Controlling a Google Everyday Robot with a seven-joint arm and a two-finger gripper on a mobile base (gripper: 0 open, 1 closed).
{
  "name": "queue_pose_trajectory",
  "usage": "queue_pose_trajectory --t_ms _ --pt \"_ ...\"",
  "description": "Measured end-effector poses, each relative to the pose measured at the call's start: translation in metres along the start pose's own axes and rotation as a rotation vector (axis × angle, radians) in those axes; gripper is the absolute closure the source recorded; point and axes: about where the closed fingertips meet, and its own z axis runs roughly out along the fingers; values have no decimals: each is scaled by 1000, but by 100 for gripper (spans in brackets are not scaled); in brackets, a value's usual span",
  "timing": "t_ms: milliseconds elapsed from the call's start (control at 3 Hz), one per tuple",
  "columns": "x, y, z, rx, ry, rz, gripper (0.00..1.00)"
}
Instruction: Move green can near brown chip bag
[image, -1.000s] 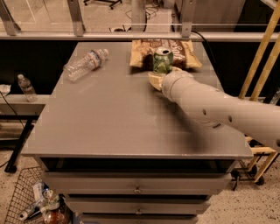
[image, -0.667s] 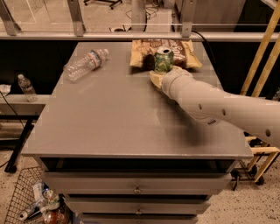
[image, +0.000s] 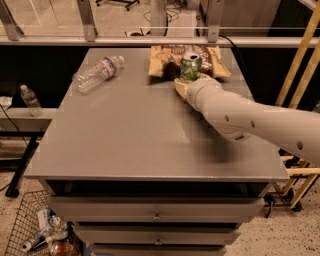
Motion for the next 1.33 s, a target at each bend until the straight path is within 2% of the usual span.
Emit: queue_pose_trajectory --t_ms 1000,1333 --pt "-6 3 -1 -3 -8 -2 12" --pt "-8 4 -1 -4 -10 -3 0"
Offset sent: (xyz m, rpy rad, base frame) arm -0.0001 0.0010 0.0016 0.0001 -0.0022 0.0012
